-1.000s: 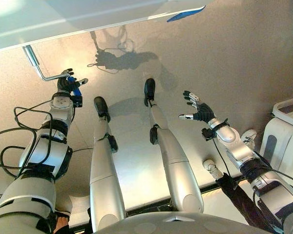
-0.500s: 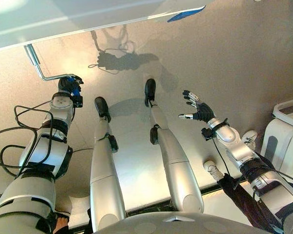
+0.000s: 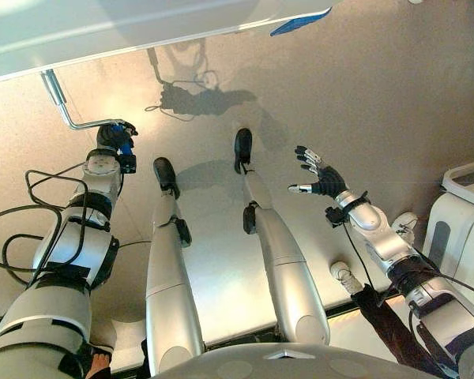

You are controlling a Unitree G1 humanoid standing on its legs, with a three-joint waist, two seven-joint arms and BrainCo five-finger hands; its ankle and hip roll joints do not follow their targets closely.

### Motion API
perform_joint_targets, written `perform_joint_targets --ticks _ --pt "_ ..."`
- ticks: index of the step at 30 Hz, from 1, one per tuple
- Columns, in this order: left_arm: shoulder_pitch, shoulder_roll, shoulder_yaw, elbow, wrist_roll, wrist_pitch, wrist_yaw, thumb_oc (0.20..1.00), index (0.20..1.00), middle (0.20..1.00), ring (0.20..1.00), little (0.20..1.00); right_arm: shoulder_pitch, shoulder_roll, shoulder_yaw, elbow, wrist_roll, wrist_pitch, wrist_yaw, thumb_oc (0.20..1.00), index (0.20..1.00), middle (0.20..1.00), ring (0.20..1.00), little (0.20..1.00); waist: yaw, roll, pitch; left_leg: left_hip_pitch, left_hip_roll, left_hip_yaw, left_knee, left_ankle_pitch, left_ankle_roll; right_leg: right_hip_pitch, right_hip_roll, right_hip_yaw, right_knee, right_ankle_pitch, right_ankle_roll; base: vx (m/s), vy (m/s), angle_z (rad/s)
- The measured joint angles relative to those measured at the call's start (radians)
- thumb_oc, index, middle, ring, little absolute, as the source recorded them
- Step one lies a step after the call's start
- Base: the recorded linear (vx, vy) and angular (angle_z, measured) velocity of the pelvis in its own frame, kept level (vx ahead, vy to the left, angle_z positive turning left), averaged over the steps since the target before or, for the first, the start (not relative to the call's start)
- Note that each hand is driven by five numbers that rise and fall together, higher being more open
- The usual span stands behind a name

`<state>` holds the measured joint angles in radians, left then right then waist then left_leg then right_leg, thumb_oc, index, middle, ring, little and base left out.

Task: Raise the hospital bed

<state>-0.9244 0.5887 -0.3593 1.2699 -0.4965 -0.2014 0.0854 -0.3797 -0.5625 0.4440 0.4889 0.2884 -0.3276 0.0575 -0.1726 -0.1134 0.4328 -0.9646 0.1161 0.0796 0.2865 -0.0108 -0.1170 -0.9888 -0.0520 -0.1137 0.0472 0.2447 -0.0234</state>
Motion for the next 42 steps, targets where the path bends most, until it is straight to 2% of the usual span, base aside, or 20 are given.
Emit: perform_joint_targets --ticks 7,11,22,27,34,42 --pt "0.020 -0.001 -0.044 -0.059 -0.050 0.002 0.002 0.200 0.200 0.200 0.200 0.200 0.000 0.000 0.004 0.001 0.001 0.000 0.000 1.000 1.000 1.000 1.000 1.000 0.006 0.000 0.002 0.010 -0.003 0.000 -0.001 0.001 0.002 0.010 -0.003 0.000 0.001 0.000 0.000 0.00 0.000 0.00" --pt "0.069 0.013 -0.081 -0.195 -0.097 0.002 0.003 0.200 0.200 0.200 0.200 0.200 0.001 -0.005 0.004 -0.001 0.001 0.001 -0.001 1.000 1.000 1.000 1.000 1.000 0.027 -0.001 0.014 0.021 -0.006 0.001 -0.003 0.004 0.005 0.016 -0.004 0.000 0.005 0.000 0.000 0.00 -0.002 0.01" --pt "0.115 0.063 -0.136 -0.309 -0.164 0.001 -0.015 0.200 0.200 0.200 0.200 0.200 0.010 -0.007 0.003 -0.007 0.001 0.003 0.000 1.000 1.000 1.000 1.000 1.000 0.026 -0.001 0.025 0.028 -0.018 0.004 -0.014 0.012 0.012 0.016 -0.015 0.001 0.013 -0.003 0.004 0.00 -0.002 0.01" --pt "0.160 0.133 -0.158 -0.451 -0.237 0.001 -0.035 0.200 0.200 0.200 0.200 0.200 0.013 -0.015 0.000 -0.014 0.001 0.008 0.000 1.000 1.000 1.000 1.000 1.000 0.028 -0.001 0.052 0.027 -0.018 0.004 -0.014 0.013 0.013 0.013 -0.019 0.002 0.017 -0.003 0.004 0.00 0.000 0.00" --pt "0.209 0.210 -0.208 -0.612 -0.307 0.009 -0.059 0.200 0.200 0.200 0.200 0.200 0.037 -0.041 -0.002 -0.019 0.001 0.010 0.001 1.000 1.000 1.000 1.000 1.000 0.055 0.001 0.055 0.027 -0.018 0.006 -0.015 0.013 0.013 0.010 -0.019 0.006 0.019 -0.003 0.004 0.00 0.000 0.00" --pt "0.298 0.321 -0.218 -0.805 -0.388 0.010 -0.088 0.200 0.200 0.200 0.200 0.200 0.046 -0.051 -0.009 -0.055 0.001 0.011 0.002 1.000 1.000 1.000 1.000 1.000 0.067 0.001 0.060 0.027 -0.019 0.005 -0.014 0.013 0.013 0.009 -0.021 0.006 0.020 -0.003 0.004 0.00 0.000 0.00"
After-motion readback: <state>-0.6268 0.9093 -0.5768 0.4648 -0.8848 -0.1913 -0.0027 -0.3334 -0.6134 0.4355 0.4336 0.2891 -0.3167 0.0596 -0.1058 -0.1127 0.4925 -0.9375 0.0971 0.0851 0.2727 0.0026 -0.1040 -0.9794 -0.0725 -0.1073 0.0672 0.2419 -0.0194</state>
